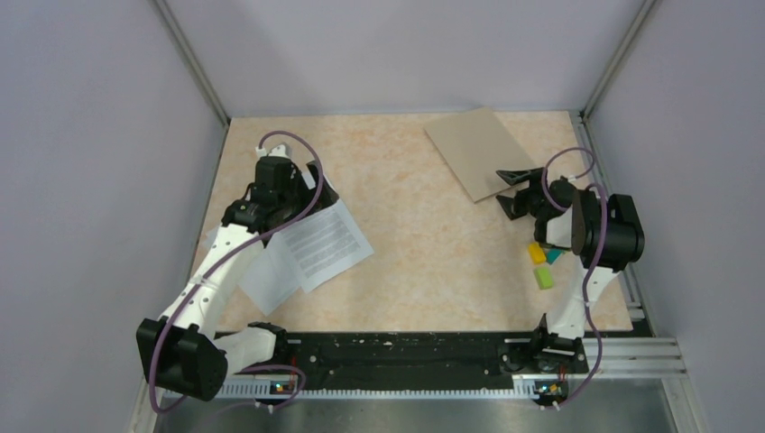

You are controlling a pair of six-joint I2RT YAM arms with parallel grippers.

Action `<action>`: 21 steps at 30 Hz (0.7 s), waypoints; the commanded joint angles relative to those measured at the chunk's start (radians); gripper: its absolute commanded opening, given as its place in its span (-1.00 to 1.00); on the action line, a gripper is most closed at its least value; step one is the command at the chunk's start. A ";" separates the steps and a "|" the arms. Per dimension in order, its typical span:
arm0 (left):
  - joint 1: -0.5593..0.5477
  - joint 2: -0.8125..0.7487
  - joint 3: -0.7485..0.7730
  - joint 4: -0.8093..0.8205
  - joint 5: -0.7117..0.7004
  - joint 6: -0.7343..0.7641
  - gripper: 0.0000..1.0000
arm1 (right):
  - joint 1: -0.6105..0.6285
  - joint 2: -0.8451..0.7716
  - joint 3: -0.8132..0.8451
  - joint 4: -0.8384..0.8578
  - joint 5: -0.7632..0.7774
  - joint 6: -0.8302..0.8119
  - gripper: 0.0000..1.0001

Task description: Put the files into the folder

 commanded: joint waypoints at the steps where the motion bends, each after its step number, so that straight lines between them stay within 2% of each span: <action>1: 0.004 -0.013 0.042 0.000 -0.013 0.007 0.98 | -0.007 -0.005 -0.043 0.090 -0.015 0.024 0.75; 21: 0.004 -0.019 0.030 0.000 -0.013 0.004 0.97 | -0.007 -0.009 -0.038 0.142 -0.031 0.065 0.74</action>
